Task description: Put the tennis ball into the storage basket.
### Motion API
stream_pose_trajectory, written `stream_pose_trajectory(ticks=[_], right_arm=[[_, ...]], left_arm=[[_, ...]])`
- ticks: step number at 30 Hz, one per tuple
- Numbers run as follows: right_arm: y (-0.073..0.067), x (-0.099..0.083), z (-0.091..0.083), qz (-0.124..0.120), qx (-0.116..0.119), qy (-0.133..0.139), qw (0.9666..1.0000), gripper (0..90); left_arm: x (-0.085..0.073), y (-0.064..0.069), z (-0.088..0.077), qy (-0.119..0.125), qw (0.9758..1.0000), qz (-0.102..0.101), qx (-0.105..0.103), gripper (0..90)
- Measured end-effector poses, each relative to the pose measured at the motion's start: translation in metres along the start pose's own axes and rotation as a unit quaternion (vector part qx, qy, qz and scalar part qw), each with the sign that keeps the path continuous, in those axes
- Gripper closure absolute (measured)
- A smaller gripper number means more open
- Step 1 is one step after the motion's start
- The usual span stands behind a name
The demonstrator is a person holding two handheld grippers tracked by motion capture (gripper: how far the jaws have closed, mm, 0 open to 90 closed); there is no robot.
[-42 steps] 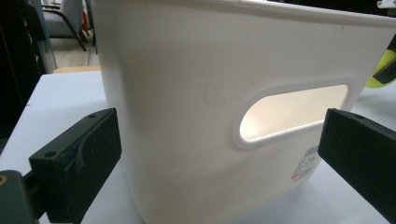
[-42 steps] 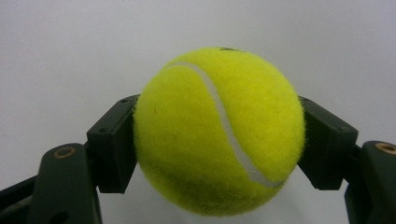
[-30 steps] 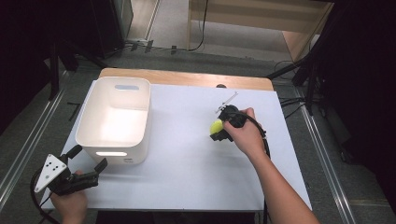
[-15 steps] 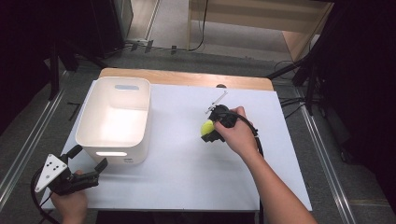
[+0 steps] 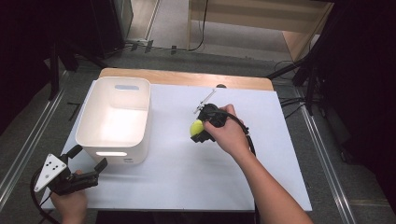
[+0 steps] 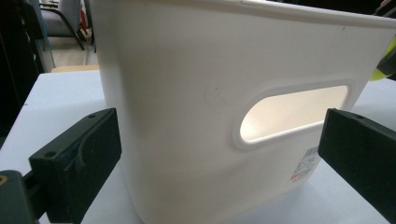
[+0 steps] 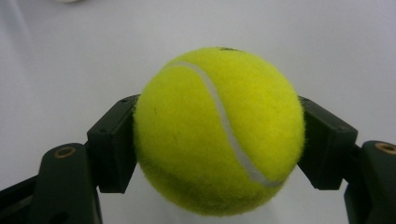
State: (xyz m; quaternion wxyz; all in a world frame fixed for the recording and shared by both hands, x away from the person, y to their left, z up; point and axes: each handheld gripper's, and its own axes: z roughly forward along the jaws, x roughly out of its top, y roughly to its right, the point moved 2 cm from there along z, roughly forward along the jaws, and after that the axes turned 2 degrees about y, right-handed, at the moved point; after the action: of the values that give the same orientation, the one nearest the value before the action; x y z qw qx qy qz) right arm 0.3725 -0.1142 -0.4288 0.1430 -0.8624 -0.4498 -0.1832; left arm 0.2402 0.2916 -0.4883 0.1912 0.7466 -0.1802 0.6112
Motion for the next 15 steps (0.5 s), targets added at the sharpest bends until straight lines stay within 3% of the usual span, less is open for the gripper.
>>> stream_pose_trajectory(ticks=[15], right_arm=[[-0.015, 0.021, -0.002, -0.024, 0.011, 0.005, 0.9996, 23.5]], left_arm=[[0.0, 0.001, 0.001, -0.006, 1.0, 0.005, 0.001, 0.0]])
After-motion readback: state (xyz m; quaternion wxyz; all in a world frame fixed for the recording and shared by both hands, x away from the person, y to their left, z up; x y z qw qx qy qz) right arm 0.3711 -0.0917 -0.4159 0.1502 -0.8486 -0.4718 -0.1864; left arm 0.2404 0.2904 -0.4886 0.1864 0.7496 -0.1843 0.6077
